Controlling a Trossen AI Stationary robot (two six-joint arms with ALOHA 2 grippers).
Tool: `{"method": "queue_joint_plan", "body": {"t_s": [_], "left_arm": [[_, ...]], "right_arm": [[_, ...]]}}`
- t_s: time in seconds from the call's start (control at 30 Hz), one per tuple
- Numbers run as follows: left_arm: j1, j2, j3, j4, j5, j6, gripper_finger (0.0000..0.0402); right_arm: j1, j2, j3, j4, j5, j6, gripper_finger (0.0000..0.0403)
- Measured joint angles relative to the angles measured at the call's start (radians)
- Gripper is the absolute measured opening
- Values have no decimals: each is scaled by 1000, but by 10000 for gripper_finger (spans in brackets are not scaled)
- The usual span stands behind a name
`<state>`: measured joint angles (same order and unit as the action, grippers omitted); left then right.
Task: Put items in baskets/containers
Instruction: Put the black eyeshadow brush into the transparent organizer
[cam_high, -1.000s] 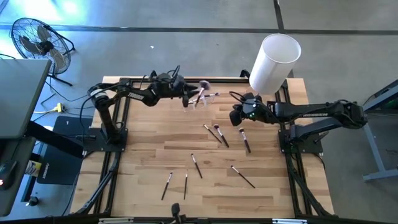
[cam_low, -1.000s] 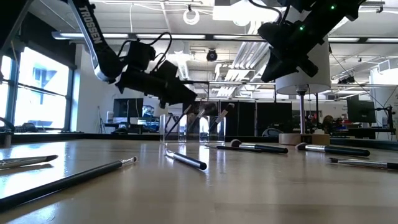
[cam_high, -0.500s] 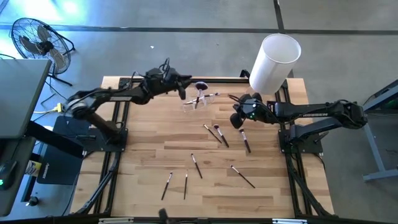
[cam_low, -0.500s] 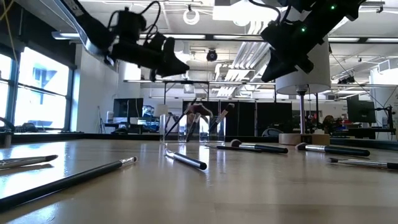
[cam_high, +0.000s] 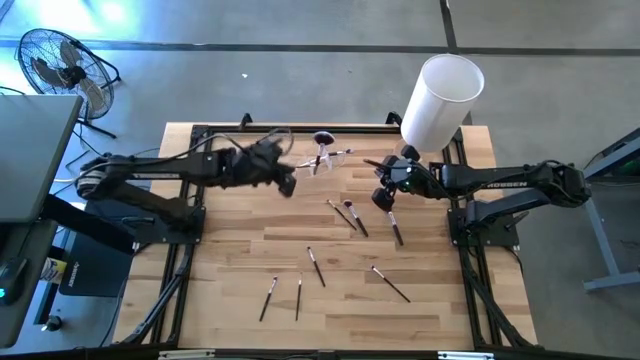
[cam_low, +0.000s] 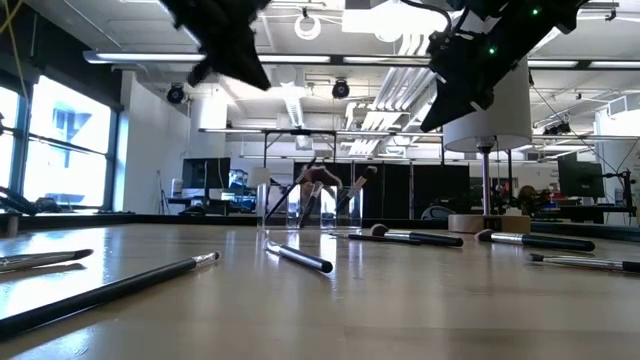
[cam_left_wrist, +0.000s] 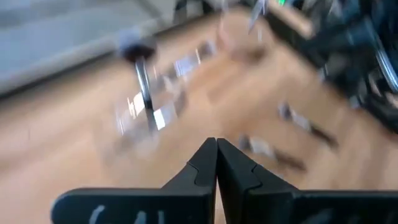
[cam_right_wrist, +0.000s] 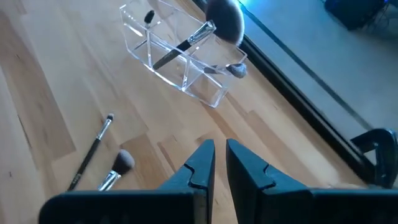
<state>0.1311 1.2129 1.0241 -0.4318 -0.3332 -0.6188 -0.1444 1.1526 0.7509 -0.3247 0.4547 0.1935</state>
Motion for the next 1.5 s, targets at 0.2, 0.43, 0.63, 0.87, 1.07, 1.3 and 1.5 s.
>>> {"method": "queue_joint_plan", "body": {"t_s": [0.2,0.43,0.63,0.87,1.07,1.3,1.5], "left_arm": [[-200,98,167,-416,-6,-388,1],[-387,180,193,-481,8,-690,0],[-475,223,193,-482,36,-754,0],[-513,271,179,-455,35,-504,0],[-512,194,13,-210,25,-288,0],[-547,-20,-202,-149,41,-229,0],[-572,-229,-315,-145,1,-185,0]], "right_arm": [[0,0,0,0,10,-27,30],[0,0,0,-8,-41,-14,30],[8,0,0,-48,-183,44,29],[124,0,0,-82,-264,122,4],[293,0,0,-70,-120,340,1],[426,148,209,-253,11,561,0],[443,402,511,-554,-93,673,0]]}}
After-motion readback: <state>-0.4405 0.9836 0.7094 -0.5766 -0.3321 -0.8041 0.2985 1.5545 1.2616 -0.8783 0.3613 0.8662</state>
